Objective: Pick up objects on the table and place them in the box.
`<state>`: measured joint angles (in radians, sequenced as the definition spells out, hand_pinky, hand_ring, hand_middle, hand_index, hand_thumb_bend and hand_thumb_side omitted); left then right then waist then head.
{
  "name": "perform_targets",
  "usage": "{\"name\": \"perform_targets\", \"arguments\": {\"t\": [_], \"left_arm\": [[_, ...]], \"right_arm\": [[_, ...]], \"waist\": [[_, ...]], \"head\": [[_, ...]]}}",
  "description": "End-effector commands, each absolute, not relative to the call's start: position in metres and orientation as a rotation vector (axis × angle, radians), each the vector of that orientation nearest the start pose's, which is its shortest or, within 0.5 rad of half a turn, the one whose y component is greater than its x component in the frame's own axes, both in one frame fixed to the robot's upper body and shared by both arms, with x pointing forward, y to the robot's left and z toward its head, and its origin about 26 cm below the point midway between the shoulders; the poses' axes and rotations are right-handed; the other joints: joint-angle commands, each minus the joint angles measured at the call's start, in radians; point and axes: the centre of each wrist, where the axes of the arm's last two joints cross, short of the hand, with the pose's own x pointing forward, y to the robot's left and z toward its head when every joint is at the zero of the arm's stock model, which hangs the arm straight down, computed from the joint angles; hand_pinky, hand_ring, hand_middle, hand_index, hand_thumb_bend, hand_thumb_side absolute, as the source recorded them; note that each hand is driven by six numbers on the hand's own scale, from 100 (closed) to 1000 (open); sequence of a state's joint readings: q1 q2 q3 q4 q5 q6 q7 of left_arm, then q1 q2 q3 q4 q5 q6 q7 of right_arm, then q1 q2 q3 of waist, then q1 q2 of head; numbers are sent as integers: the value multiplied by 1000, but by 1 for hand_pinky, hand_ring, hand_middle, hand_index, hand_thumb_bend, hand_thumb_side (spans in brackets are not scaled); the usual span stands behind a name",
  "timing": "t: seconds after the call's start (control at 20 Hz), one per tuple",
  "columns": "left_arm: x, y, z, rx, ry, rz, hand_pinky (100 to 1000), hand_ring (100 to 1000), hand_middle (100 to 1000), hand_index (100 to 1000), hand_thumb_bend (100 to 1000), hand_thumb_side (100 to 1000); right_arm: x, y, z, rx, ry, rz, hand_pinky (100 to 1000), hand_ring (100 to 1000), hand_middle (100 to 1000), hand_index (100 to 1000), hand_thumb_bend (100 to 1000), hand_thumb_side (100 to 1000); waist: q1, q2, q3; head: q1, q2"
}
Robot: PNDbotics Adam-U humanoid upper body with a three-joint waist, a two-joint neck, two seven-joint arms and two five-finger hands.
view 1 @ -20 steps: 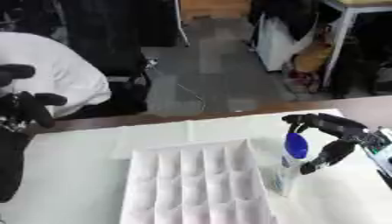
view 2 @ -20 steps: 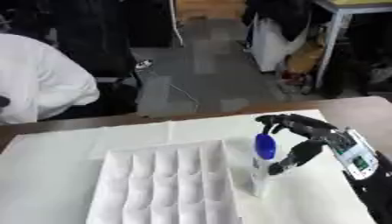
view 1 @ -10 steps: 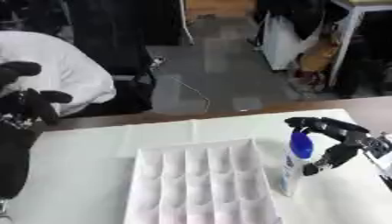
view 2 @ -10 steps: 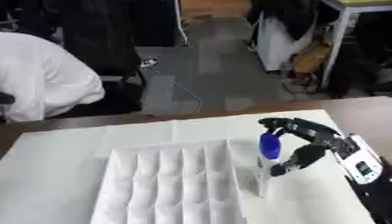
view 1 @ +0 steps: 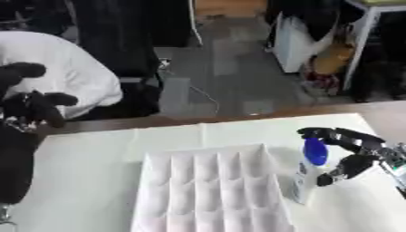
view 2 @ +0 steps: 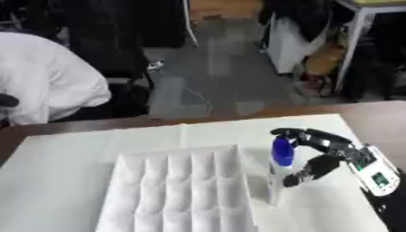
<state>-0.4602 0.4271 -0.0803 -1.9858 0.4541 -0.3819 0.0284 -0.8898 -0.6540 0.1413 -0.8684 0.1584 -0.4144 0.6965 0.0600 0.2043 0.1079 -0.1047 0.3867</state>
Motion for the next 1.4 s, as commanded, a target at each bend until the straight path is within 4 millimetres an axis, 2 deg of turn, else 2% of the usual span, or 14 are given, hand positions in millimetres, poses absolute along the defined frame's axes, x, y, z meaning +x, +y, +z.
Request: {"name": "perform_targets", "arguments": {"t": [0.05, 0.5, 0.6, 0.65, 0.75, 1.2, 1.3, 1.35, 1.4], "left_arm": [[308, 241, 252, 603, 3446, 350, 664, 420, 723, 746, 484, 853], [308, 242, 252, 595, 3449, 353, 665, 421, 723, 745, 485, 854], [308, 241, 252, 597, 3447, 352, 665, 422, 724, 745, 485, 853], [308, 241, 252, 598, 3446, 351, 665, 422, 724, 745, 485, 853], [308, 241, 253, 601, 3444, 350, 665, 423, 724, 745, 485, 853], [308, 239, 255, 615, 3436, 346, 666, 425, 724, 745, 485, 853], [308, 239, 255, 617, 3435, 348, 666, 425, 724, 745, 485, 853], [308, 239, 255, 618, 3435, 349, 666, 425, 724, 745, 485, 853], [308, 239, 255, 618, 3434, 349, 666, 425, 724, 745, 485, 853]], "right_arm": [[456, -382, 217, -191, -1586, 1524, 781, 961, 625, 1000, 1000, 443], [455, -371, 216, -130, -1581, 1522, 768, 955, 613, 1000, 1000, 478], [455, -369, 215, -120, -1588, 1519, 730, 933, 601, 1000, 995, 489], [456, -369, 215, -116, -1594, 1515, 672, 897, 579, 1000, 989, 500], [457, -368, 214, -109, -1611, 1499, 639, 876, 559, 1000, 981, 516], [460, -364, 205, -105, -1672, 1436, 610, 850, 517, 977, 957, 558], [461, -363, 203, -108, -1683, 1416, 533, 796, 456, 912, 940, 536], [461, -363, 202, -106, -1688, 1406, 460, 745, 413, 866, 932, 519], [461, -362, 201, -106, -1694, 1397, 466, 750, 418, 872, 933, 520]], "waist": [[-5, -18, 0], [-5, -22, -1], [-5, -22, 0], [-5, -23, 0], [-6, -23, 2], [-9, -23, 9], [-9, -23, 10], [-9, -23, 11], [-8, -23, 11]], "head": [[14, 6], [20, 9], [22, 9], [23, 9], [26, 9], [34, 11], [35, 11], [36, 11], [37, 11]]}}
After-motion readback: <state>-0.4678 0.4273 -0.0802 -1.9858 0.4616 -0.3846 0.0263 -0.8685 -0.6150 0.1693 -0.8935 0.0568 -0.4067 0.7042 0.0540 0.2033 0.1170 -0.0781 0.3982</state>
